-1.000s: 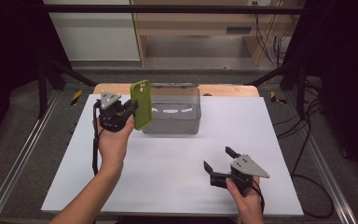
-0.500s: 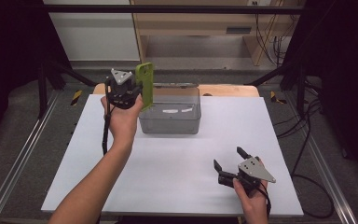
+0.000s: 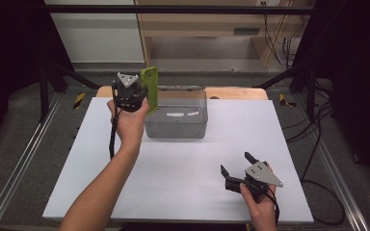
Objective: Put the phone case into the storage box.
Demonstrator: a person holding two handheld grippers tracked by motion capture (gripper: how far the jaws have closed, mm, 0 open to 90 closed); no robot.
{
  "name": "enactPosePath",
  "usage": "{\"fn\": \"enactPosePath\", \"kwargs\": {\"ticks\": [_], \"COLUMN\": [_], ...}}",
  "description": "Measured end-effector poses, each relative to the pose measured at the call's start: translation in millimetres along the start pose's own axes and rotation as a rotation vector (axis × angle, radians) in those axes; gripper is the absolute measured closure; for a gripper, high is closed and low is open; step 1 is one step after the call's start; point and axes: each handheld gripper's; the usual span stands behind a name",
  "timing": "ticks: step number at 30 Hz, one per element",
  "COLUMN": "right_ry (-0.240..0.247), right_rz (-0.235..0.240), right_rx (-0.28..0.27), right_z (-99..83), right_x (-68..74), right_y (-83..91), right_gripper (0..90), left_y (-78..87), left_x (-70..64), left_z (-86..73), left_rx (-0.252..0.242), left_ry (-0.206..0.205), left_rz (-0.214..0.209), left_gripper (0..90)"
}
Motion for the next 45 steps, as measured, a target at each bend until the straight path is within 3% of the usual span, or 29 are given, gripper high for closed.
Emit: {"fn": "enactPosePath", "kwargs": {"ticks": [23, 31, 45], "right_ry": [-0.018, -0.02, -0.02], "right_rz": [0.012, 0.014, 0.016], "right_rx": [0.015, 0.016, 0.022], "right_z": [-1.0, -1.2, -1.7], "right_x": [-0.6, -0.6, -0.5], "right_y": [-1.2, -1.7, -2.1], "right_gripper": [6.5, 6.5, 6.3], "left_y": [-26.5, -29.5, -33.4], "left_x": [-7.8, -9.8, -9.5], "left_z": [-11.9, -17.5, -24.8], "left_rx": [0.015, 0.024, 0.043], "left_ry": [0.003, -0.018, -0.017], "left_rz": [0.011, 0.013, 0.017], "left_gripper": [78.1, 78.2, 78.1]}}
Point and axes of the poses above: each handheld gripper's, and its own axes: y roughly backward along the jaws, z roughly out of its top, x roughly to its left, and after that the axes turned 9 degrees about -y, right-handed
